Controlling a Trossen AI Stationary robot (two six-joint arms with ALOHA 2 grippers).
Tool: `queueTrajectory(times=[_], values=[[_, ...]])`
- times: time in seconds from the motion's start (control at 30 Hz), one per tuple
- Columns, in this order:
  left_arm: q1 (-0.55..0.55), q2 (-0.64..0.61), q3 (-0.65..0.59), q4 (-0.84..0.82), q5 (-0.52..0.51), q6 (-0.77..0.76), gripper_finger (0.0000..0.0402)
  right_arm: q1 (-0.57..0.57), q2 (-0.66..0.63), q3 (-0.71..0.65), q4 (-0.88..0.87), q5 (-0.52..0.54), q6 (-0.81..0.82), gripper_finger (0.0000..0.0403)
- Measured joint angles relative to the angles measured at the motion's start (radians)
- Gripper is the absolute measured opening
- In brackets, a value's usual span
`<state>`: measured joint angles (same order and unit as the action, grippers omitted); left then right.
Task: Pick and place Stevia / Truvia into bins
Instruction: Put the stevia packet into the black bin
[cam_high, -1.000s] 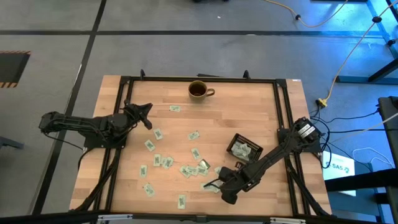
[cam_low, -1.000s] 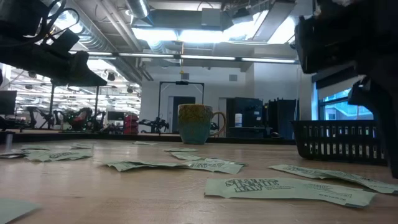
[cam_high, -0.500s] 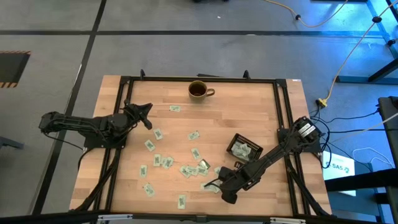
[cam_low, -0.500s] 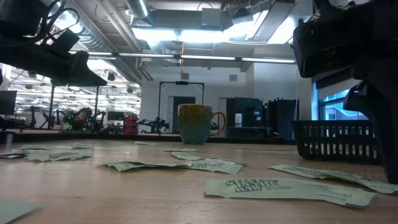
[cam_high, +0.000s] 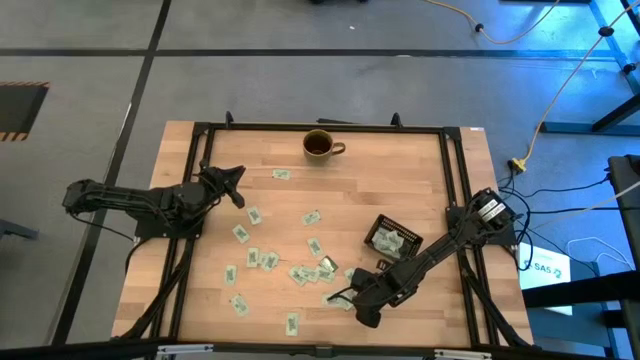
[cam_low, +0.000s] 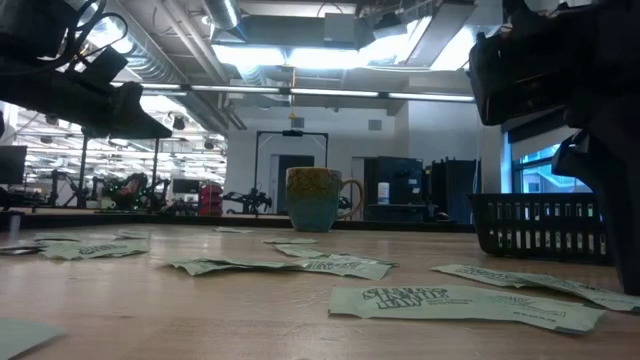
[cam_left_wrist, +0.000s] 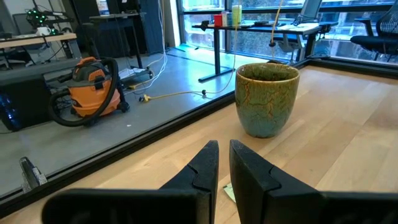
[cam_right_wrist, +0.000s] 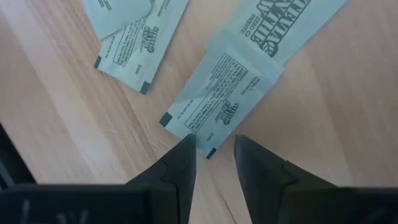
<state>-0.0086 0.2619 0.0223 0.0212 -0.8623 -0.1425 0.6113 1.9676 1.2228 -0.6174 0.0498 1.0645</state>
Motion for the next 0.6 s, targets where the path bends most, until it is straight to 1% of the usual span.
queueTrajectory(times=[0.23, 0.33, 0.47, 0.6], values=[[0.0, 0.0, 0.0, 0.0, 0.0, 0.0, 0.0033, 0.0, 0.039, 0.006, -0.021, -0.005, 0.008, 0.0117], [0.0, 0.0, 0.0, 0.0, 0.0, 0.0, 0.0033, -0.001, 0.048, 0.008, -0.028, -0.009, 0.048, 0.0109], [0.0, 0.0, 0.0, 0.0, 0.0, 0.0, 0.0033, -0.001, 0.048, 0.008, -0.038, -0.001, 0.056, 0.0079], [0.0, 0.0, 0.0, 0.0, 0.0, 0.0, 0.0033, -0.001, 0.048, 0.008, -0.046, -0.001, 0.056, 0.0037]])
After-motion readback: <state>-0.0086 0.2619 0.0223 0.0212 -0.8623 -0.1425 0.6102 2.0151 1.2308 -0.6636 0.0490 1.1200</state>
